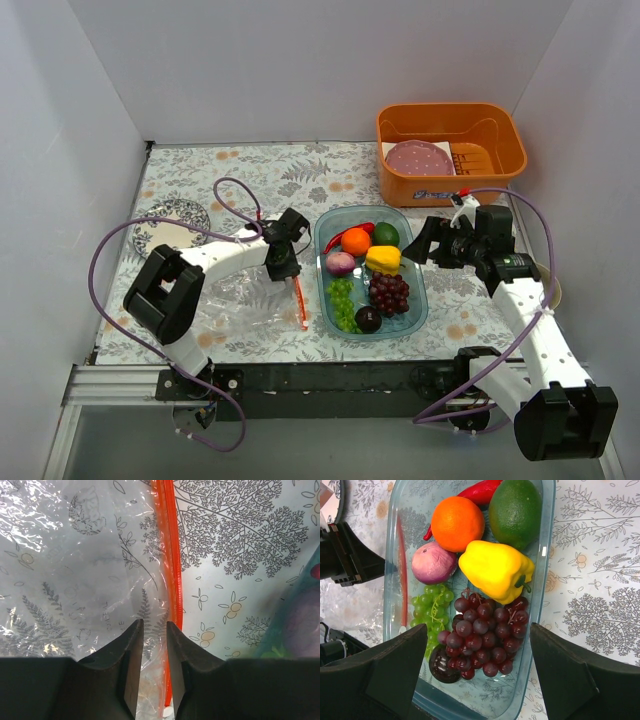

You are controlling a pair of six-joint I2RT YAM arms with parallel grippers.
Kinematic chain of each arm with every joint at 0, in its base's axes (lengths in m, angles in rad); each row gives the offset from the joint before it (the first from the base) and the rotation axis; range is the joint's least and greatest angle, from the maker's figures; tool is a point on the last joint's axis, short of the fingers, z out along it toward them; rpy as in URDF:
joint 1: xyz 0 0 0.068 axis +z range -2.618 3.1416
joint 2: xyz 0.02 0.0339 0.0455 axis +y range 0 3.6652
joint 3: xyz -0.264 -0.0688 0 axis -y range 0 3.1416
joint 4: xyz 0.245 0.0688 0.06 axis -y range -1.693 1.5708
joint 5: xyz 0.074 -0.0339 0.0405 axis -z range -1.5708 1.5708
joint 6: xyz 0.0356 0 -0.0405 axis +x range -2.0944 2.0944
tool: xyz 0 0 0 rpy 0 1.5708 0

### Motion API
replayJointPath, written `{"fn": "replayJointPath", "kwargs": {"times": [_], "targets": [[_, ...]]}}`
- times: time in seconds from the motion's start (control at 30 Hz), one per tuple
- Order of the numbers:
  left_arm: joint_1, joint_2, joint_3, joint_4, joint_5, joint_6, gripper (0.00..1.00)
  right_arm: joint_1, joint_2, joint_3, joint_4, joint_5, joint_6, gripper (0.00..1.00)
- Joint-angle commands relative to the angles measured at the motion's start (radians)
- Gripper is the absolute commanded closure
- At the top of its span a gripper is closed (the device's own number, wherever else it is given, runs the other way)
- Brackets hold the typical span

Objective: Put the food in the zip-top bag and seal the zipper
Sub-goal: Pick up the zipper food storage bag at the center of the board.

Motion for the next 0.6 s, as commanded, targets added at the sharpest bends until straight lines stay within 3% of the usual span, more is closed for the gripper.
{"fn": "replayJointPath", "kwargs": {"times": [0.0, 0.03, 0.07, 0.27, 0.4, 0.57], "targets": [[0.002, -0.01, -0.024, 0.025, -0.013, 0.008, 0.76, -0.001, 0.009, 0.033, 0.002, -0.056, -0.015, 0.1], [0.002, -0.012, -0.029, 0.025, -0.014, 0.008, 0.73, -0.002, 0.011, 0.033, 0.0, -0.056, -0.015, 0.1], [0.002, -0.013, -0.026, 0.025, -0.01, 0.013, 0.63, -0.002, 0.011, 0.032, 0.0, -0.058, -0.017, 0.1], [0.002, -0.013, -0.039, 0.043, 0.012, 0.033, 0.62, -0.001, 0.008, 0.023, 0.002, -0.061, -0.011, 0.1], [0.002, -0.009, -0.056, 0.069, 0.029, 0.042, 0.74, -0.001, 0.008, 0.017, -0.002, -0.062, -0.006, 0.1], [0.002, 0.002, -0.085, 0.088, 0.039, 0.04, 0.98, -0.001, 0.008, 0.01, -0.005, -0.082, -0.006, 0.1]]}}
